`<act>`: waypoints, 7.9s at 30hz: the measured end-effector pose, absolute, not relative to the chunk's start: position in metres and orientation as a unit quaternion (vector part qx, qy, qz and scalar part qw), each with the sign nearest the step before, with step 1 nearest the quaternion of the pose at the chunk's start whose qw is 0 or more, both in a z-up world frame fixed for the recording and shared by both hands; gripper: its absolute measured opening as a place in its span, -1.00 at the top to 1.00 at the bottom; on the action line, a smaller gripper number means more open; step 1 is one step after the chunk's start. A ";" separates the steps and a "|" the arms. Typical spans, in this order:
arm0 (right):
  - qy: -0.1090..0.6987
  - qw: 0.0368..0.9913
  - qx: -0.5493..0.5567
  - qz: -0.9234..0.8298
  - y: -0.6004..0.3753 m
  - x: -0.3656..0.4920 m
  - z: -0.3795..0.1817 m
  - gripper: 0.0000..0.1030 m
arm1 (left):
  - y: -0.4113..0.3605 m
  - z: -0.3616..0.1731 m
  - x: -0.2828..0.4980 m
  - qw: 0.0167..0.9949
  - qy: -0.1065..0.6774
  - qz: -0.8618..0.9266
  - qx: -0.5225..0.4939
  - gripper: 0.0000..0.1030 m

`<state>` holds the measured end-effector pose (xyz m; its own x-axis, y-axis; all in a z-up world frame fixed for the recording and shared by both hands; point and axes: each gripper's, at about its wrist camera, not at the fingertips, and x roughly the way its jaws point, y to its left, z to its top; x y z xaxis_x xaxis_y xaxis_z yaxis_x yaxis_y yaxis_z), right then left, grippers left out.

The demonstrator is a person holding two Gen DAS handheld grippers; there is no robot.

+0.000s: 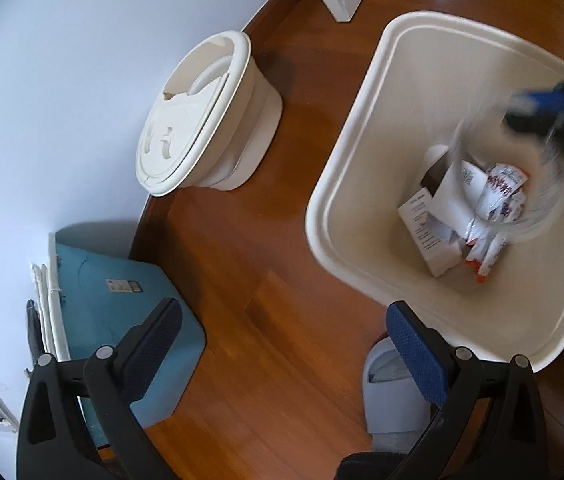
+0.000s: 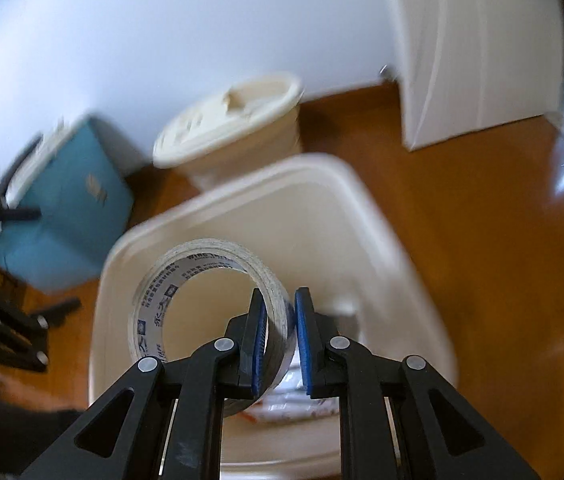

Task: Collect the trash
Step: 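Open the left tool to drop the QR-code box while the right tool drops the tape roll, then grasp the steel wool pad with the right tool and lift it, then grasp the dark red bottle with the left tool and drop it into the wastebasket, then carry the steel wool over the wastebasket and open the right tool, then grasp the bag of cotton swabs with the right tool and lift it, then grasp the white medicine box with the left tool and carry it over the wastebasket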

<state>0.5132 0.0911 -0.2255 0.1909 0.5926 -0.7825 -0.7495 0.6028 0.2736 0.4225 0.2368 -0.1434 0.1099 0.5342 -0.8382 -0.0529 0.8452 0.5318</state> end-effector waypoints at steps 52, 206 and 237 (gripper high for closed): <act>0.546 0.788 0.217 0.183 -0.261 0.505 -0.383 0.52 | 0.005 -0.341 0.373 0.599 0.799 0.051 -0.029 -1.00; 0.539 0.688 -0.105 0.474 -0.165 0.438 -0.387 0.71 | 0.062 -0.316 0.304 0.583 0.783 0.133 -0.173 -1.00; 0.492 0.773 0.034 0.400 -0.250 0.418 -0.343 0.71 | 0.136 -0.450 0.281 0.467 0.590 0.407 -0.517 0.01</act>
<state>0.4178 -0.2503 -0.3433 0.1959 0.6518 -0.7326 -0.5854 0.6771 0.4459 0.2806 0.1365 -0.4502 -0.0286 -0.2304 -0.9727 -0.9912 0.1323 -0.0022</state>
